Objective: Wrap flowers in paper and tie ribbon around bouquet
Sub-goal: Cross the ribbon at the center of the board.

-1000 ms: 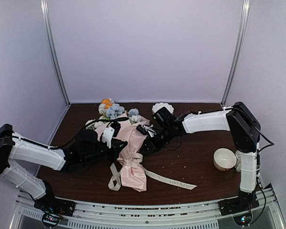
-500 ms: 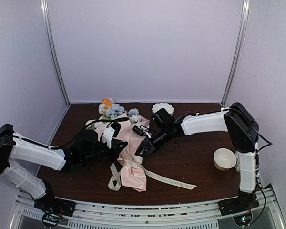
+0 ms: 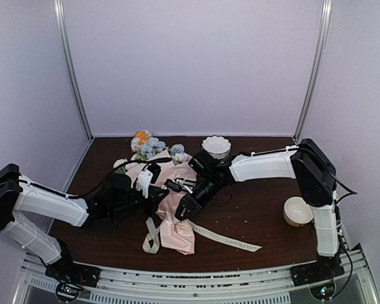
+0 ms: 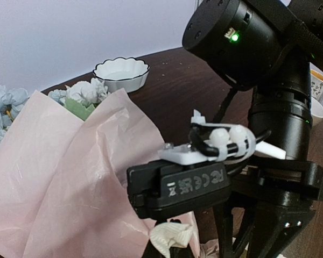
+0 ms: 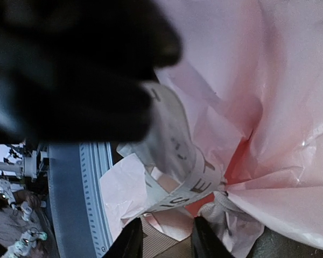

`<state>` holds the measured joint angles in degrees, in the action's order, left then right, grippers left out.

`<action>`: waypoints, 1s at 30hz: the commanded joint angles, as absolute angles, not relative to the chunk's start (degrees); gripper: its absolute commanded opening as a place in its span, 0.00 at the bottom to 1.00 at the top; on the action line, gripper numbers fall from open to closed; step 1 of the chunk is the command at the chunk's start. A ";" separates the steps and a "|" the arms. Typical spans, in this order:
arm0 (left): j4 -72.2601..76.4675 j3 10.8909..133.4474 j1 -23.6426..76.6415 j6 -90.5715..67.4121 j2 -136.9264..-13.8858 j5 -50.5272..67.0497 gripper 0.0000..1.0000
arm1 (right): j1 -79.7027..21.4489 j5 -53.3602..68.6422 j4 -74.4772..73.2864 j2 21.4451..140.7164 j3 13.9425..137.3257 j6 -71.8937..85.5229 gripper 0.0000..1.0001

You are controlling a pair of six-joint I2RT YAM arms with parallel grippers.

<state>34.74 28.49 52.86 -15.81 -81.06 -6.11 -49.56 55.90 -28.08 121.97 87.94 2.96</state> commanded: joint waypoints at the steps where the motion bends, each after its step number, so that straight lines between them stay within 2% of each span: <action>1: 37.71 27.95 52.56 -16.00 -81.49 -6.76 0.00 | -49.55 53.99 -29.33 123.73 89.99 3.58 0.35; 5: 37.43 27.74 52.46 -16.00 -81.22 -7.25 0.00 | -48.53 57.33 -23.96 122.15 88.06 7.93 0.32; 10: 37.65 27.51 52.47 -16.04 -81.19 -7.51 0.00 | -48.43 56.43 -21.47 119.00 86.11 7.84 0.33; 13: 37.64 27.49 52.47 -16.00 -81.16 -7.56 0.00 | -49.03 53.12 -25.28 121.05 88.25 5.54 0.25; 15: 37.61 27.43 52.47 -16.04 -81.12 -7.57 0.00 | -49.80 52.12 -30.93 123.43 91.32 1.98 0.23; 27: 36.87 27.06 52.38 -15.83 -80.59 -7.82 0.00 | -51.02 51.60 -34.63 124.58 92.19 -2.73 0.26; 30: 36.69 27.03 52.38 -15.86 -80.43 -7.81 0.00 | -51.10 55.26 -33.31 124.39 91.73 -2.47 0.34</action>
<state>34.68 27.31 52.82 -15.81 -81.06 -7.25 -50.78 53.17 -32.97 123.55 91.05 -1.45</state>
